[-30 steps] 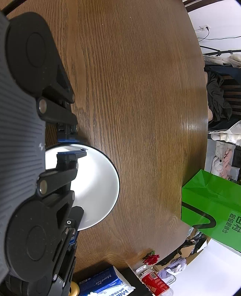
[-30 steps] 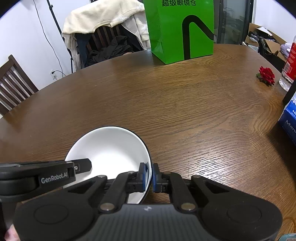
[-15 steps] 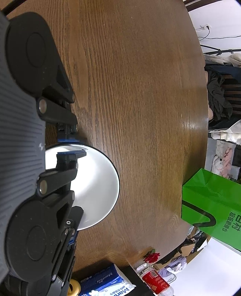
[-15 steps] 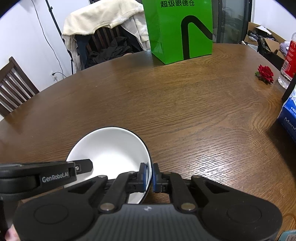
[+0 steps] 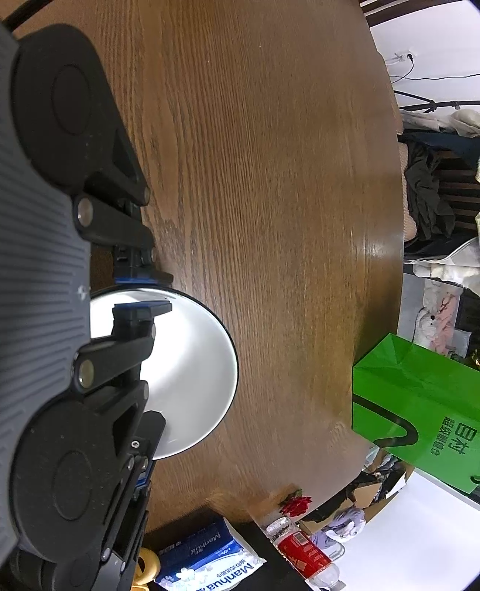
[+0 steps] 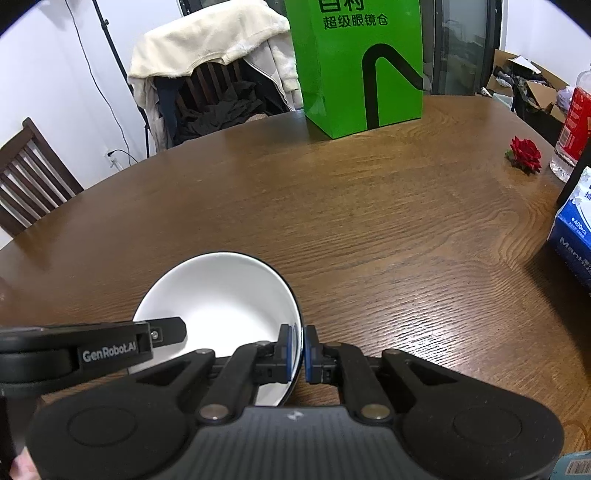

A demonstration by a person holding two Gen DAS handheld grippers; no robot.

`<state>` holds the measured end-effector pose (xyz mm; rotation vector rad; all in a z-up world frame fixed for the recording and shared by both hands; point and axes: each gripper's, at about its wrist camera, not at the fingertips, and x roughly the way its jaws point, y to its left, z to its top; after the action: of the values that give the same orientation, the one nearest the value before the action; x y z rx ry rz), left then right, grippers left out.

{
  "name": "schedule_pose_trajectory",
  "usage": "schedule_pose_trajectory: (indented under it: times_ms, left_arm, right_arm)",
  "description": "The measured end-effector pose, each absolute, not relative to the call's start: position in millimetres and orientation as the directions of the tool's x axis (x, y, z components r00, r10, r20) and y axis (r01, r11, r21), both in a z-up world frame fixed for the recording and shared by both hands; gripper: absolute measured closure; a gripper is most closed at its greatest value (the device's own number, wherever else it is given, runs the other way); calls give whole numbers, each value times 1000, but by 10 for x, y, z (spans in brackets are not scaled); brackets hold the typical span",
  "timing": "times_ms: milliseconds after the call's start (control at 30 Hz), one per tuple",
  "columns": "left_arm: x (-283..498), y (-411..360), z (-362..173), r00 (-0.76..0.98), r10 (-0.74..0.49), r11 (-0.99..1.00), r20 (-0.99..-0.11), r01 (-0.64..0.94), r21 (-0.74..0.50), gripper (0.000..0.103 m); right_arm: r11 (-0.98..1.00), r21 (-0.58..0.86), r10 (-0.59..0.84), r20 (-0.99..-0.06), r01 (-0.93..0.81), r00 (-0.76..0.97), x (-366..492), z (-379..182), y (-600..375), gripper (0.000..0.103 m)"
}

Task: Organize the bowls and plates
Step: 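Lift the white black-rimmed bowl with both grippers and carry it back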

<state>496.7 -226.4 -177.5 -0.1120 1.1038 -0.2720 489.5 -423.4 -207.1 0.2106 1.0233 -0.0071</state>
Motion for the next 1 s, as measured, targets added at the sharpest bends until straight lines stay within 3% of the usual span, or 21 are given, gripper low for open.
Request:
schedule_pose_trajectory:
  times_ms: [1000]
  left_arm:
    - [4402, -1763, -1335, 484, -251, 968, -838, 111, -225, 94]
  right_arm:
    - [985, 167, 117, -817, 38, 565, 4420, -1582, -3744, 96]
